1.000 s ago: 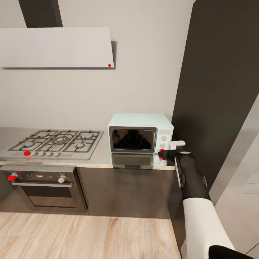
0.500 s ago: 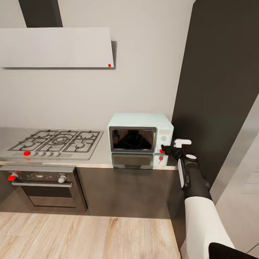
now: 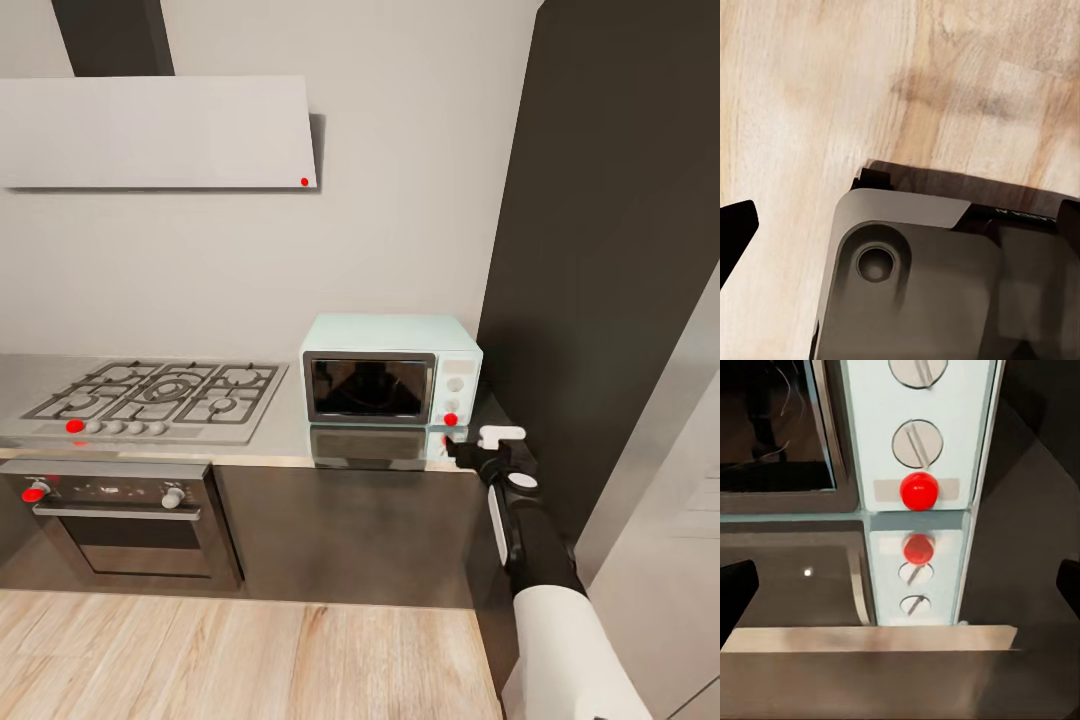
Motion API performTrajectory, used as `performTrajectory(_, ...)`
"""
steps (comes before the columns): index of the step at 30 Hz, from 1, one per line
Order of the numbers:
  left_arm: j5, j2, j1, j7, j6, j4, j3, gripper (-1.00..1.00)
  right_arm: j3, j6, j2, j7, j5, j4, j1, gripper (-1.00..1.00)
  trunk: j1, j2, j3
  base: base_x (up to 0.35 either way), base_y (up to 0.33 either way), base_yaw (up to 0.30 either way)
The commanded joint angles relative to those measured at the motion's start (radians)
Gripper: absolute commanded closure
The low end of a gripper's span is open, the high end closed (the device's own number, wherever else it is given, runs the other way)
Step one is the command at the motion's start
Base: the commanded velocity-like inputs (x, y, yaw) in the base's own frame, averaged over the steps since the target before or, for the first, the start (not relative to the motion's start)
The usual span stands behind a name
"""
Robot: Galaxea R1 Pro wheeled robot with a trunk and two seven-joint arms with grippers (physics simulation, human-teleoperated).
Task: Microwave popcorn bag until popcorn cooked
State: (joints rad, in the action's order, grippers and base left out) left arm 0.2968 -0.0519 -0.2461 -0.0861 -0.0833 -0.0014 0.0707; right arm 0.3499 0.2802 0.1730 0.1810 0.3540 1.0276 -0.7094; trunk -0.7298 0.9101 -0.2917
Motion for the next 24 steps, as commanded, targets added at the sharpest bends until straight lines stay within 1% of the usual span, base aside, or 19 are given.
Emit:
performTrajectory(1, 0.010, 0.000, -0.001, -0.004, -0.004, 0.001, 0.008, -1.00, 0.005, 0.004, 0.001, 0.010, 0.012, 0.000, -0.001, -1.00, 0.000, 0.001, -0.001, 0.000, 0.000, 0.000)
performTrajectory(11, 0.010, 0.001, -0.001, -0.004, -0.002, 0.001, 0.007, -1.00, 0.006, 0.015, 0.001, 0.009, 0.005, 0.006, -0.001, -1.00, 0.000, 0.001, -0.001, 0.016, 0.000, 0.000)
performTrajectory(21, 0.009, 0.000, -0.001, -0.004, 0.000, 0.001, 0.008, -1.00, 0.006, 0.013, 0.001, 0.009, 0.003, -0.003, -0.001, -1.00, 0.000, 0.001, -0.001, 0.231, 0.000, 0.000)
performTrajectory(24, 0.009, 0.000, -0.001, -0.004, -0.002, 0.001, 0.008, -1.00, 0.007, 0.005, 0.001, 0.008, 0.002, -0.036, -0.001, -1.00, 0.000, 0.001, -0.001, 0.093, 0.000, 0.000)
